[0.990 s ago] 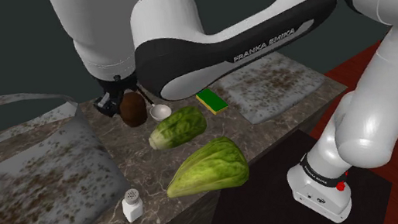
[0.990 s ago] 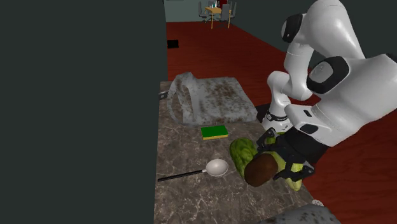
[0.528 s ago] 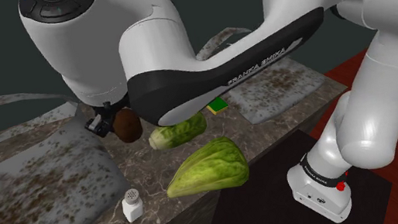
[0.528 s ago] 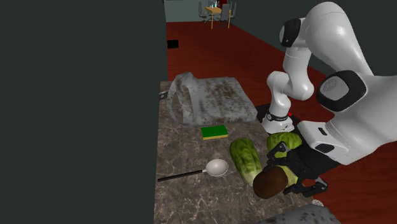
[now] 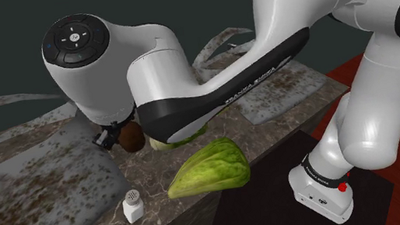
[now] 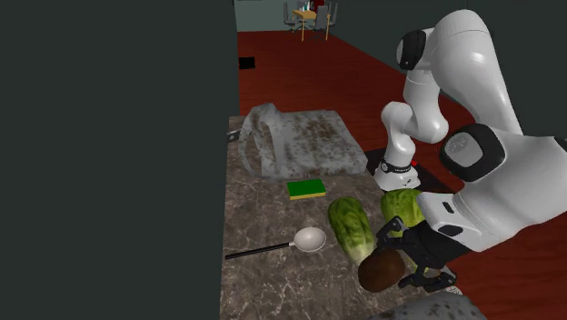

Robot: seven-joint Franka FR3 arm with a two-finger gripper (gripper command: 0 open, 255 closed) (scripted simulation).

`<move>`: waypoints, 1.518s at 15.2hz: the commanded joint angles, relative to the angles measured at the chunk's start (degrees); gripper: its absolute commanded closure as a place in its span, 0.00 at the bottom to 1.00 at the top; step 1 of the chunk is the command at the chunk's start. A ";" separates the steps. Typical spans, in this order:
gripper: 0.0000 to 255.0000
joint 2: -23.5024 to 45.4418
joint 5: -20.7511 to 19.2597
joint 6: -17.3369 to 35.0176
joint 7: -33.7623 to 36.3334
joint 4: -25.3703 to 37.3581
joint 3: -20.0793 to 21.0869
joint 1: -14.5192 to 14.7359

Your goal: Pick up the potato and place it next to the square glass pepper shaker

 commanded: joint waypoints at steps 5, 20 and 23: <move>1.00 1.88 -2.39 2.90 2.69 -2.15 -0.64 0.39; 1.00 6.25 -7.59 7.48 7.99 -4.87 -2.23 1.44; 1.00 6.26 -7.60 7.47 7.99 -4.87 -2.20 1.42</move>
